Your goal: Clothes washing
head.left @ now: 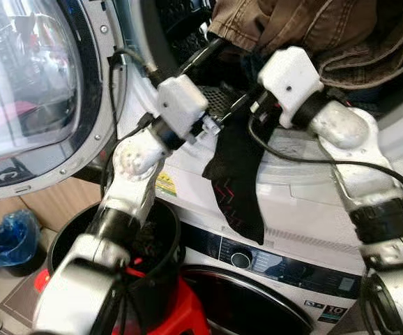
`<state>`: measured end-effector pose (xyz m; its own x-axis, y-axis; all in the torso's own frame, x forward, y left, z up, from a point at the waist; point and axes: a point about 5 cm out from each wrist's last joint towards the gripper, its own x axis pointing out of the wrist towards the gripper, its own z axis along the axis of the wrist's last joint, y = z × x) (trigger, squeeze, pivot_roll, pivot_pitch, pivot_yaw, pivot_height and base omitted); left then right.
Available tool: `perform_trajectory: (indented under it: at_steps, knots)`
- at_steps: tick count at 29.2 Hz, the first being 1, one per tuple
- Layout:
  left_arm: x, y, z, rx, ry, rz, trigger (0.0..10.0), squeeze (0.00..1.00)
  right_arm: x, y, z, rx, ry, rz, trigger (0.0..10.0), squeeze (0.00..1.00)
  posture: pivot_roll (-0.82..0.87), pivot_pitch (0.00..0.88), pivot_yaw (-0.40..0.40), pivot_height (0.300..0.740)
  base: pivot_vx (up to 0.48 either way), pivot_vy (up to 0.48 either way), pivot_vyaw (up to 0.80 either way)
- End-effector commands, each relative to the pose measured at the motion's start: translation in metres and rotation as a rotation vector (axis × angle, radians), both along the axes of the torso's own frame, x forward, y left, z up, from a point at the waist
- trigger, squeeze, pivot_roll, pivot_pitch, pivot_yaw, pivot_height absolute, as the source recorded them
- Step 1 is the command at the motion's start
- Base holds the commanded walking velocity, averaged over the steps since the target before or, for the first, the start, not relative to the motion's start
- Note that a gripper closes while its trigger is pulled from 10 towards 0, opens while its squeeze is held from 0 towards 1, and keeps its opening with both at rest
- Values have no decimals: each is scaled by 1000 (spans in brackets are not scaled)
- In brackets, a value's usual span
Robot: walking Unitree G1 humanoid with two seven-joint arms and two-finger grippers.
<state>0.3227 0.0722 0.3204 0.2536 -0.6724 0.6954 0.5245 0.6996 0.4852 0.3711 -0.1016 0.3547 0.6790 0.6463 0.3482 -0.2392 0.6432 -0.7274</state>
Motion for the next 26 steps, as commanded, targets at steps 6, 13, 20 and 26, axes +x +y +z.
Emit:
perform_trajectory:
  at_steps: [6, 13, 20, 26]
  knots:
    - [-36, -10, 11, 118, 46, -233, 10000, 0, 11, 18, 17, 44, -49, -34, 10000, 0, 13, 0, 108, 740, 0, 0, 0]
    - [-59, -17, -51, 565, 163, -285, 10000, 0, 19, 35, 29, 75, -49, -45, 10000, 0, 30, 3, 100, 740, 0, 0, 0]
    - [-71, -13, -54, 598, 136, -214, 10000, 0, 23, 47, 24, 48, -33, -44, 10000, 0, 50, 15, 89, 740, 0, 0, 0]
    - [-73, -9, -105, 778, 374, -248, 10000, 0, 22, 66, 36, 56, -39, -43, 10000, 0, 56, 12, 84, 740, 0, 0, 0]
